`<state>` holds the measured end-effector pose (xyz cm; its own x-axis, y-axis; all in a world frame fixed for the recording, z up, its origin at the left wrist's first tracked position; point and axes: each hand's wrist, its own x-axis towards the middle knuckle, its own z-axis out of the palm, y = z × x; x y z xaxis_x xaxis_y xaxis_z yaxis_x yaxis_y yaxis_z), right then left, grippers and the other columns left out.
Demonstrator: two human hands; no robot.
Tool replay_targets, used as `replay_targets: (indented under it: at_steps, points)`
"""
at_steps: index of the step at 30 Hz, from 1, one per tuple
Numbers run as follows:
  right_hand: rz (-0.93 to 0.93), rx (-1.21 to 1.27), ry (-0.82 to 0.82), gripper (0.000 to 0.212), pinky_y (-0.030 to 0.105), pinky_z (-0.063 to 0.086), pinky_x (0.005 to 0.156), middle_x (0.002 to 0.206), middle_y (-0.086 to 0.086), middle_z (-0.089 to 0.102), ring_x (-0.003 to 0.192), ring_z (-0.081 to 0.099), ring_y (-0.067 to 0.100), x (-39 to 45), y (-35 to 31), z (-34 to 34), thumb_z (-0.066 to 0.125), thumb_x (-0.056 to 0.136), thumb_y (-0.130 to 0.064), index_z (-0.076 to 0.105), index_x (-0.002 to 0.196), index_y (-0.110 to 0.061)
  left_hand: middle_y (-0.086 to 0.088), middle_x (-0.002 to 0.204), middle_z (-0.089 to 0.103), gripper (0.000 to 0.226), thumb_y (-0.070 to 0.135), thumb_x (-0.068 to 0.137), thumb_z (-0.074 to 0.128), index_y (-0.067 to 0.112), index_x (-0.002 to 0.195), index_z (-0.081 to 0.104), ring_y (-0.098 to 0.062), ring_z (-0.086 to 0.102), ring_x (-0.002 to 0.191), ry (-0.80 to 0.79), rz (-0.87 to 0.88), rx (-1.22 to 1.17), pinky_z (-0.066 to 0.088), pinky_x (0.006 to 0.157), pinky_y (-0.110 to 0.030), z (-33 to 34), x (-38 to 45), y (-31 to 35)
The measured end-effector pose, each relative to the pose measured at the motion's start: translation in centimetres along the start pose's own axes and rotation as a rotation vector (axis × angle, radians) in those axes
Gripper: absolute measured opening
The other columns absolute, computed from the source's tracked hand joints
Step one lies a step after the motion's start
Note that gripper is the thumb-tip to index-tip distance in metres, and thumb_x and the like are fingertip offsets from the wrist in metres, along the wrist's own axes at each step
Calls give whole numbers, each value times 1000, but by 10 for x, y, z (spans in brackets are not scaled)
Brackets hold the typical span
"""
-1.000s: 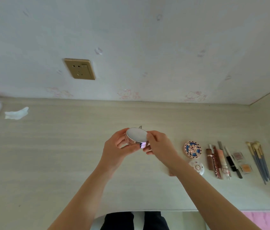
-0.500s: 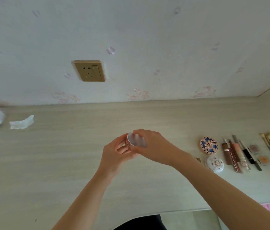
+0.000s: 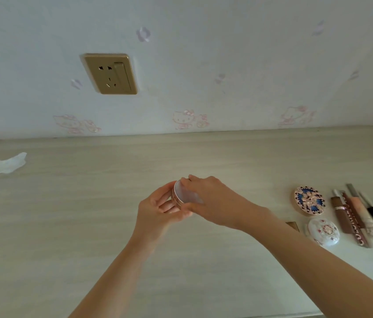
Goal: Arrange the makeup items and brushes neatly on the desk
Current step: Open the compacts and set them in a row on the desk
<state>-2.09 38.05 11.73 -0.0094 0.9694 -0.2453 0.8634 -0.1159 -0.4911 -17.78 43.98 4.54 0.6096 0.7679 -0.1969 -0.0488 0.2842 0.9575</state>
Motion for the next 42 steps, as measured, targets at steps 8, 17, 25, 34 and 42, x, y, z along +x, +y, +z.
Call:
replay_targets:
  at_steps: [8,17,25,34,42]
  points:
    - [-56,-101,8,31,33,38,73,99,2,50,83,45,23,8,7,13,47,95,-36,45,118,-14,-4,117,69,68,2,58,84,26,118,66,-23,65,110,-20,44,-8,54,85,-29,-5,12,-22]
    - [-169,-49,68,20,25,35,68,80,7,57,73,48,22,12,7,15,46,96,-28,48,95,-7,-4,121,67,71,8,61,86,26,125,61,-26,65,109,-54,179,16,54,84,-29,-25,21,-37]
    - [-182,-137,281,22,36,43,94,124,2,53,123,44,22,-1,1,43,40,100,-28,51,116,-18,6,124,65,71,11,57,87,25,122,61,-23,68,103,-46,273,9,55,83,-29,-25,10,-39]
    - [-185,-152,390,32,28,39,66,76,-12,48,72,48,9,-41,-43,66,36,100,-22,42,76,-42,6,112,69,65,25,51,91,26,109,63,-16,68,102,-42,260,107,49,90,-30,-37,-36,-30]
    - [-164,-220,433,18,26,35,53,67,-7,50,60,46,12,-60,-68,91,39,98,-20,51,85,-23,5,105,71,68,38,52,89,27,113,60,-11,69,98,-126,158,200,52,85,-34,-56,-66,-34]
